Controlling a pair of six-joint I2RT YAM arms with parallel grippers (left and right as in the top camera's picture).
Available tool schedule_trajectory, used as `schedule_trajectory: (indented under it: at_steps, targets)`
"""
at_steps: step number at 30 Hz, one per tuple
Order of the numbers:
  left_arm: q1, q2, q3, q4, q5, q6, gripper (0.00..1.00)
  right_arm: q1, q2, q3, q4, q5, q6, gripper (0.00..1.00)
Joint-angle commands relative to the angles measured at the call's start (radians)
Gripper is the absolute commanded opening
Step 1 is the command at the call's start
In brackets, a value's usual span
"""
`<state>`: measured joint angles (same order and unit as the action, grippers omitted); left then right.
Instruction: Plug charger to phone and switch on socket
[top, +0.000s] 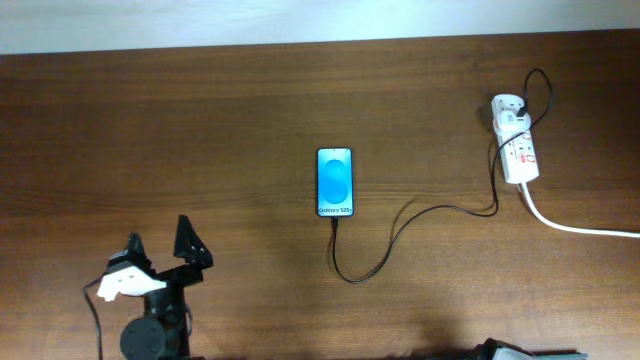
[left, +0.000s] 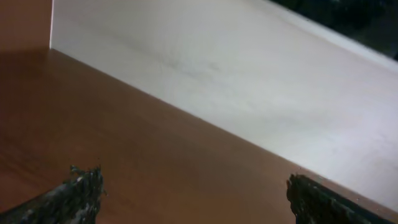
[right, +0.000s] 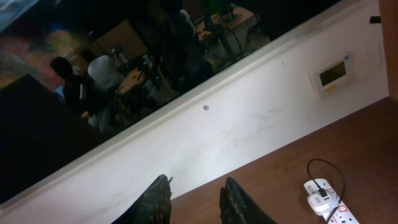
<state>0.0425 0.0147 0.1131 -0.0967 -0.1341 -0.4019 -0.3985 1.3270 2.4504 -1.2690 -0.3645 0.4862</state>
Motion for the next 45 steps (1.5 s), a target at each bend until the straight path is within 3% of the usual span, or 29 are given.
schedule_trajectory:
  at_steps: [1,23,25,30,45]
  targets:
    - [0.006,-0.007,-0.042,0.015,0.018,-0.001,1.00,0.005,-0.021,0.000,0.006,0.010,-0.015,0.31]
    - [0.006,-0.003,-0.104,0.034,-0.017,0.010,0.99,0.005,-0.059,-0.041,0.016,0.010,-0.026,0.39]
    - [0.006,-0.003,-0.104,0.031,0.023,0.061,0.99,0.005,-0.059,-0.051,0.020,0.010,-0.026,0.39]
    - [0.006,-0.003,-0.104,0.060,0.290,0.455,0.99,0.005,-0.059,-0.063,0.029,0.010,-0.026,0.39]
    - [0.006,-0.003,-0.104,0.033,0.295,0.459,0.99,0.005,-0.092,-0.072,0.029,0.010,-0.026,0.39]
